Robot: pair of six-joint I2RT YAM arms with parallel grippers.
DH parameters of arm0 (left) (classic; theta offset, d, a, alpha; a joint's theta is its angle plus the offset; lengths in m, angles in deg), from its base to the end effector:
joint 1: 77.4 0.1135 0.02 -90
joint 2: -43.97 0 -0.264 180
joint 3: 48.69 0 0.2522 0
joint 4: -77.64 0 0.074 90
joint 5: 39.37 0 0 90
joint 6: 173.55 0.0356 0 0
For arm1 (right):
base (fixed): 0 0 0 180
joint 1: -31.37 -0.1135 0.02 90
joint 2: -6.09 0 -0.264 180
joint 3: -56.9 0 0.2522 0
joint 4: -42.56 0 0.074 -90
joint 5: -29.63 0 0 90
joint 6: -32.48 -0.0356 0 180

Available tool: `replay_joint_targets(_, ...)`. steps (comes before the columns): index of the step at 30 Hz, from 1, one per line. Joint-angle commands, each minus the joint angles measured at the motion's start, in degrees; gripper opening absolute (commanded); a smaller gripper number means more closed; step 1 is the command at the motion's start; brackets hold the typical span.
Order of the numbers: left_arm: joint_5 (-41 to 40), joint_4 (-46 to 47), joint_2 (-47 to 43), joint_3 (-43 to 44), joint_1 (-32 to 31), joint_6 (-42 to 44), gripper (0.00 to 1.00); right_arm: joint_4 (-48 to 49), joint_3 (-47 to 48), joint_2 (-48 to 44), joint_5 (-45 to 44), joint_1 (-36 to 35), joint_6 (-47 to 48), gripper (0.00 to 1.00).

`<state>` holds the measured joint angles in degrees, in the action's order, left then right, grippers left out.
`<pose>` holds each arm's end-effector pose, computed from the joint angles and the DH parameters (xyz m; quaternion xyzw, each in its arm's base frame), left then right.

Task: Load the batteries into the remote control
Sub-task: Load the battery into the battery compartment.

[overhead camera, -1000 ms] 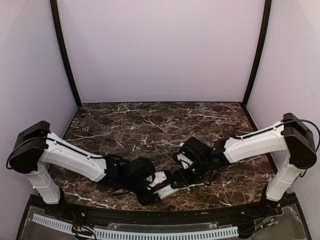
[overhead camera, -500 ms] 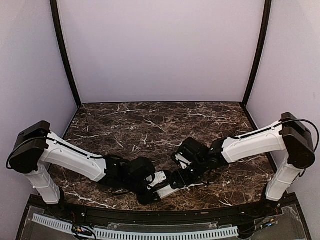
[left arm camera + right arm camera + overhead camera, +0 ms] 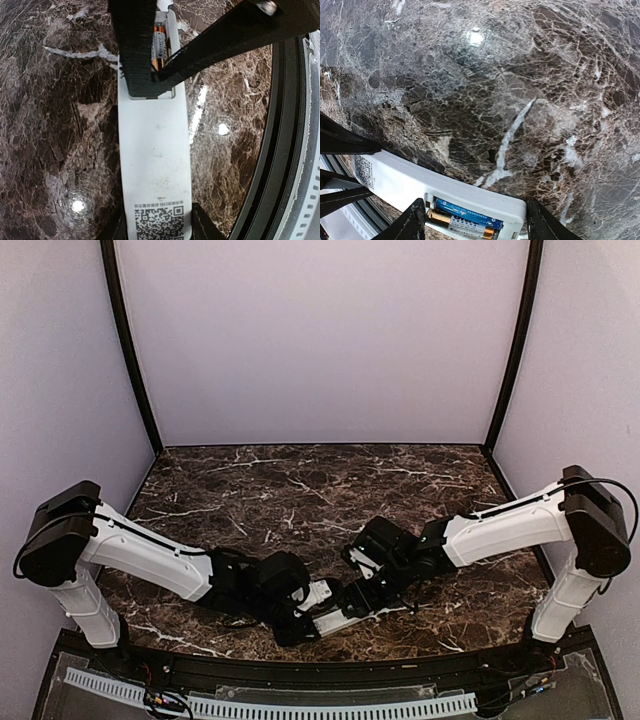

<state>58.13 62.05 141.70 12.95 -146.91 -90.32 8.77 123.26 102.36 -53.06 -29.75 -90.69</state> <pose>0.1101 -0.3080 0.1408 0.5090 0.7936 -0.2509 0.2194 0.1486 0.2788 0.1522 -0.2488 0.9395 0.2087 0.1089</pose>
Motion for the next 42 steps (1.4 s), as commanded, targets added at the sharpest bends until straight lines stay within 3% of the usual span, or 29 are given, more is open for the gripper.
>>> replay_joint_targets(1, 0.93, -3.95, 1.86, -0.78, 0.78, 0.18, 0.23, -6.81, -2.1, -0.06, -5.47, 0.18, 1.93, 0.65)
replay_joint_targets(5, 1.21, -4.78, 1.86, -1.1, 1.2, 0.51, 0.07, -7.68, -2.83, -1.29, -6.16, 0.4, 2.27, 0.65)
replay_joint_targets(8, 0.6, -5.37, 1.87, -1.2, 1.22, 0.52, 0.0, -8.26, -4.01, -2.27, -6.1, 0.45, 1.89, 0.65)
replay_joint_targets(21, -1.43, -6.76, 2.32, -1.58, 1.22, 1.41, 0.0, -8.77, -3.58, -1.94, -6.5, 0.4, 3.02, 0.65)
replay_joint_targets(28, -1.72, -6.96, 2.65, -1.33, 1.18, 1.48, 0.03, -10.68, 1.76, -9.73, -3.41, 0.6, 5.21, 0.61)
replay_joint_targets(30, -1.71, -7.04, 2.72, -1.22, 1.22, 1.61, 0.05, -10.32, 2.62, -11.63, -1.98, 0.92, 5.73, 0.54)
replay_joint_targets(38, -2.38, -7.05, 2.53, -0.8, 1.22, 1.73, 0.19, -2.91, 1.34, -8.43, 11.23, 3.0, 3.15, 0.0)
replay_joint_targets(42, -2.62, -6.9, 2.15, -0.73, 1.14, 1.58, 0.29, -1.0, 0.82, -5.79, 13.66, 3.79, 2.11, 0.0)
